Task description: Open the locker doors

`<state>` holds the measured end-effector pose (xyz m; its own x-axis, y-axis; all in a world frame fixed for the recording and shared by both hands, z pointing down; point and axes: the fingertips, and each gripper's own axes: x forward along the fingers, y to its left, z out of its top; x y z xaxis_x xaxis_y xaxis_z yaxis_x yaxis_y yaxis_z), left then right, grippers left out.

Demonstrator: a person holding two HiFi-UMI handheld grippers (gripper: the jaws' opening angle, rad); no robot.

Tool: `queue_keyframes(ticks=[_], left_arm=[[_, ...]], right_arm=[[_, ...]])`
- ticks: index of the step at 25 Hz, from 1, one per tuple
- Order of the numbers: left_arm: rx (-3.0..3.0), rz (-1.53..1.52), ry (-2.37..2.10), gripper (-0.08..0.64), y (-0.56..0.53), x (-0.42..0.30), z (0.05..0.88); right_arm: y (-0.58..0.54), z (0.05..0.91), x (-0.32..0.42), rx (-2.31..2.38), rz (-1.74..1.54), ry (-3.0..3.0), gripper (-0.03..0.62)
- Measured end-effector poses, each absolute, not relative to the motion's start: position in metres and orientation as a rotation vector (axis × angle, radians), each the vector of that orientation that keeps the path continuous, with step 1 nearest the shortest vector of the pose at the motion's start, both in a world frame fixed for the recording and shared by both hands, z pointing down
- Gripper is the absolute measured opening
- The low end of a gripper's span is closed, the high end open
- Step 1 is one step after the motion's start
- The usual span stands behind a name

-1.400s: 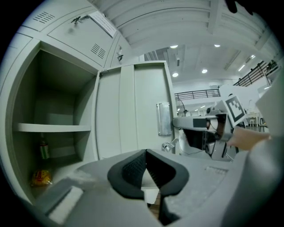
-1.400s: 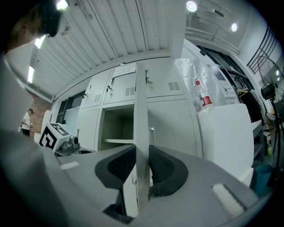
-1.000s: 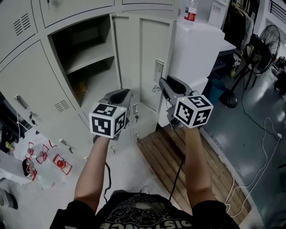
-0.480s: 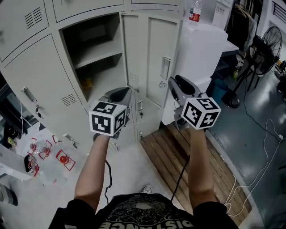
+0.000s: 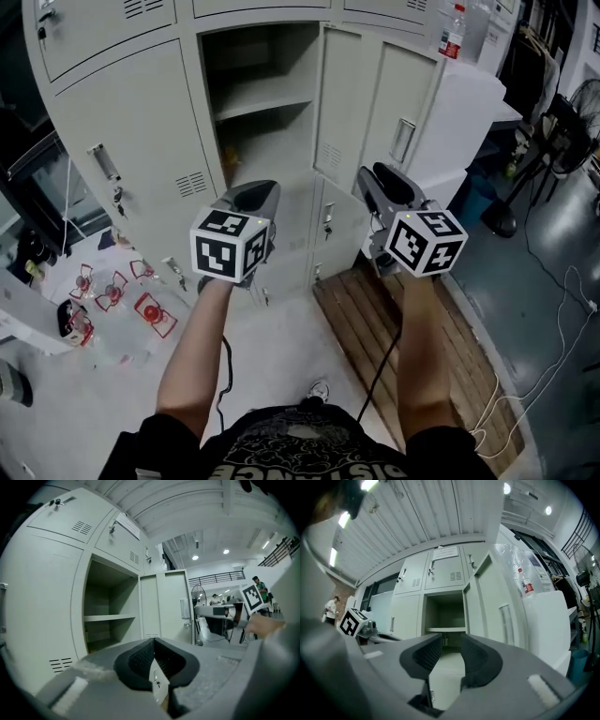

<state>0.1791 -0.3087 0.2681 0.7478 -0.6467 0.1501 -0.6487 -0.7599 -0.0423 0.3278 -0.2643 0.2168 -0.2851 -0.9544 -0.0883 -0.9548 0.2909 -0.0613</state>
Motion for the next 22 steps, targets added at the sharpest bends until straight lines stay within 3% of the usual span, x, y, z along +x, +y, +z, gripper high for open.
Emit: queue_keyframes(ticks=[22], left_arm=[[2.689, 0.184, -1.505, 0.004, -0.290, -0.108, 0.273]], right_arm=[[-0.285, 0.235, 0.036, -1.416, -0.024, 2.758, 0.137]])
